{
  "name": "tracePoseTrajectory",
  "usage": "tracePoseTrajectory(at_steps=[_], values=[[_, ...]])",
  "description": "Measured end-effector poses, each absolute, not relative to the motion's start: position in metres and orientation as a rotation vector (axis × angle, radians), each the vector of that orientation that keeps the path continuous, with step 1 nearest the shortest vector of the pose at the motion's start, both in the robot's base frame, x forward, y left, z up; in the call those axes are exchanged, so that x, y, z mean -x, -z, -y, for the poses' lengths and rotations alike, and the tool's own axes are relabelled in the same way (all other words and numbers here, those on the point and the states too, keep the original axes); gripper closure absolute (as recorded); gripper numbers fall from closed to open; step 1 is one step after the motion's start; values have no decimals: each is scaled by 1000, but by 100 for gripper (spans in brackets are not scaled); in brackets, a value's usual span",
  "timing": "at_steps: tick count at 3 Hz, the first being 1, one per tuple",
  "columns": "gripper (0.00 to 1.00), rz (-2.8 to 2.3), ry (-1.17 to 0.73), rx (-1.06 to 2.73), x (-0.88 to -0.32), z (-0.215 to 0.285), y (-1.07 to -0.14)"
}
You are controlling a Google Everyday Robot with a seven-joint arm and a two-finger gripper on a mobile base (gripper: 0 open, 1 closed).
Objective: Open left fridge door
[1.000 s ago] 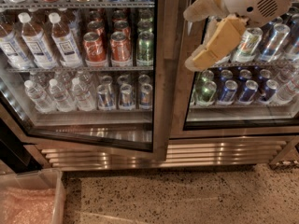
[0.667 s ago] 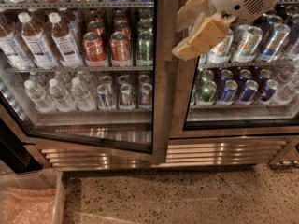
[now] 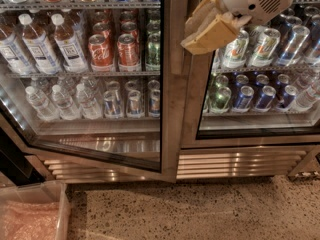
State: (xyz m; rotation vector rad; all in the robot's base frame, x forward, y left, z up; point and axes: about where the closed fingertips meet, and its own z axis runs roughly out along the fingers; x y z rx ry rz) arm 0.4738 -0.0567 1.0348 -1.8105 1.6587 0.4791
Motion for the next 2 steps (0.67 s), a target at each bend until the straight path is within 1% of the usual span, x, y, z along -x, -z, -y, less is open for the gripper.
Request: tracePoseTrajectory(at_steps=[1, 2], values=[[100, -1657, -478, 1808, -472, 57, -1036], [100, -1658, -429, 1764, -457, 66, -1042]])
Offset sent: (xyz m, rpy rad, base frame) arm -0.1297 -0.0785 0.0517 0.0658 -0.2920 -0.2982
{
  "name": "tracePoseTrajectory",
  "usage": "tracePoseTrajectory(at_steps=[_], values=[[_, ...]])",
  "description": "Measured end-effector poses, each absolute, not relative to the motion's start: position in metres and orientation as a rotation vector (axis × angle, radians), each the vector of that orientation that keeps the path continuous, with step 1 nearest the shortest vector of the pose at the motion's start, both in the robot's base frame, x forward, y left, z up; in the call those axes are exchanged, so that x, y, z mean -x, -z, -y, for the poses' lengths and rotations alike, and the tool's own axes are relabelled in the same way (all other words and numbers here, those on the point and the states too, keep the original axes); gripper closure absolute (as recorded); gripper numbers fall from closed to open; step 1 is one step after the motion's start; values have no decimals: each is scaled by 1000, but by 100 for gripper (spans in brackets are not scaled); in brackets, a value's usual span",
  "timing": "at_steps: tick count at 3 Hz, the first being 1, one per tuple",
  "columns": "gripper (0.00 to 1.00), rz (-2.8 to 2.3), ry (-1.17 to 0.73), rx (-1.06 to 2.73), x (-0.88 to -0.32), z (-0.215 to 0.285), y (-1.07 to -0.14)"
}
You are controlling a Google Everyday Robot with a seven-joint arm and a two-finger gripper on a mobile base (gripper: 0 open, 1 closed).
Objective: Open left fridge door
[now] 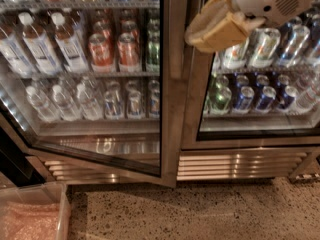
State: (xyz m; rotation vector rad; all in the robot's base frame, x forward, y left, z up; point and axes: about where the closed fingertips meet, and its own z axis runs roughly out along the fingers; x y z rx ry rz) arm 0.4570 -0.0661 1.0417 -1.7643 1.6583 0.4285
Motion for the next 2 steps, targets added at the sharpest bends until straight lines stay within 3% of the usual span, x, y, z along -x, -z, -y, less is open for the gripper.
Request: tracePoseTrajectory(at_steps=[1, 2], values=[[100, -1556, -385, 1748, -429, 50, -1063], [100, -1496, -202, 1642, -368, 68, -1093]])
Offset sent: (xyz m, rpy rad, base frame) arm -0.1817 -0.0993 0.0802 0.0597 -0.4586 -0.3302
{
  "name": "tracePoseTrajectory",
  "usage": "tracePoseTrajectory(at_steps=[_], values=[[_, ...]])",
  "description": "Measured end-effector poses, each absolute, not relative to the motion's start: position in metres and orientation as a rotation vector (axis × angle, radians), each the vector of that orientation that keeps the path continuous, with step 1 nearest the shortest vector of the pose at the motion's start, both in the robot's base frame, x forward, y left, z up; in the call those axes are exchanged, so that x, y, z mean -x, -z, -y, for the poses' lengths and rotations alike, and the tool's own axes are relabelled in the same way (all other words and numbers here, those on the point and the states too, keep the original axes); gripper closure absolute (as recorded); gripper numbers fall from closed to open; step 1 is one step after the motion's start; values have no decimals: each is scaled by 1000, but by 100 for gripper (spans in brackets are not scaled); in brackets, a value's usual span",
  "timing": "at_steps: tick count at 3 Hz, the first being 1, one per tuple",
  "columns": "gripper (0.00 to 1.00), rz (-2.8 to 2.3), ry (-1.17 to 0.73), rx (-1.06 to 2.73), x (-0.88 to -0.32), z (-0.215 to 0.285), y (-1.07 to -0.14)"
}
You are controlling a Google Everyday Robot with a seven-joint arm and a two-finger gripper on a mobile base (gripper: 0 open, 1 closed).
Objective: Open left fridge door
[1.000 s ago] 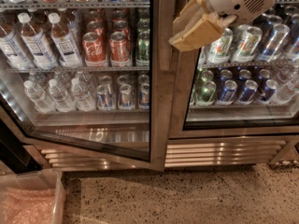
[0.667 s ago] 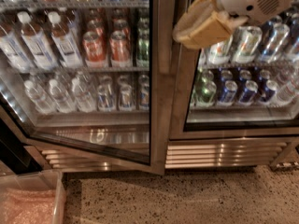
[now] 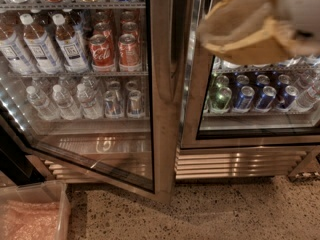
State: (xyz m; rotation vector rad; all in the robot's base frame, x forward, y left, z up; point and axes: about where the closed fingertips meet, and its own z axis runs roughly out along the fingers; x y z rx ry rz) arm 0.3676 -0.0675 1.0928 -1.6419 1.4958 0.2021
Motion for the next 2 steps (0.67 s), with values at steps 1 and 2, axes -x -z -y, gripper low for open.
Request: tracePoseTrajectory(at_steps=[1, 2], values=[[100, -1515, -106, 1584, -341, 87, -1107], [86, -1515, -106, 1584, -341, 87, -1107]])
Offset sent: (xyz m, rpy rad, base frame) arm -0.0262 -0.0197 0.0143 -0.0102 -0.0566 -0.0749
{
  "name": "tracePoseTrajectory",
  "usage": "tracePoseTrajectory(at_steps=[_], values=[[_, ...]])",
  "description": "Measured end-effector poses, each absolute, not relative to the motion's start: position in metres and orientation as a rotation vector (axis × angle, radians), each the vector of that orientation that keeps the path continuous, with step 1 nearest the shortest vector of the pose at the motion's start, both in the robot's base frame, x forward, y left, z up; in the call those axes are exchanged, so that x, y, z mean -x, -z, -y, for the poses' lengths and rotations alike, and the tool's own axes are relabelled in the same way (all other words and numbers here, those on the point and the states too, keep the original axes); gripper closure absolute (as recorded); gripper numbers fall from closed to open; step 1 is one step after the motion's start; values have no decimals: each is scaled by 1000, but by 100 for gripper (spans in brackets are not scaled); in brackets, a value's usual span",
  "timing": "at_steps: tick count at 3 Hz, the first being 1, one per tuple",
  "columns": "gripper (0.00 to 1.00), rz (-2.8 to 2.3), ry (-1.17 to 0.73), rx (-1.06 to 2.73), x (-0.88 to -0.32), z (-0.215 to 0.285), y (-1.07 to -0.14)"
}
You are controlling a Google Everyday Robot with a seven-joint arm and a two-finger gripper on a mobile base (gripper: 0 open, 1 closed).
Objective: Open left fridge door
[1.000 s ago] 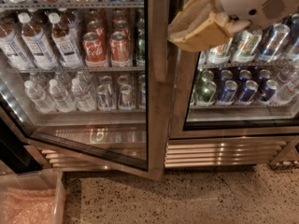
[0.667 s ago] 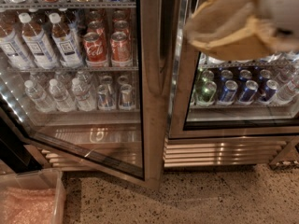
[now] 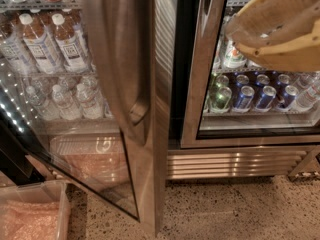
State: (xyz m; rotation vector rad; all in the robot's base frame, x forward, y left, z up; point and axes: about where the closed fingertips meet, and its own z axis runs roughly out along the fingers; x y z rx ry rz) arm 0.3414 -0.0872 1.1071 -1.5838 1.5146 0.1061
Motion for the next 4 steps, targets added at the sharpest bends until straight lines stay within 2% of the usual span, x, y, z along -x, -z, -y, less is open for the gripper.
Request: tracePoseTrajectory(at_steps=[4], values=[[37, -1515, -106, 1584, -341, 87, -1107]])
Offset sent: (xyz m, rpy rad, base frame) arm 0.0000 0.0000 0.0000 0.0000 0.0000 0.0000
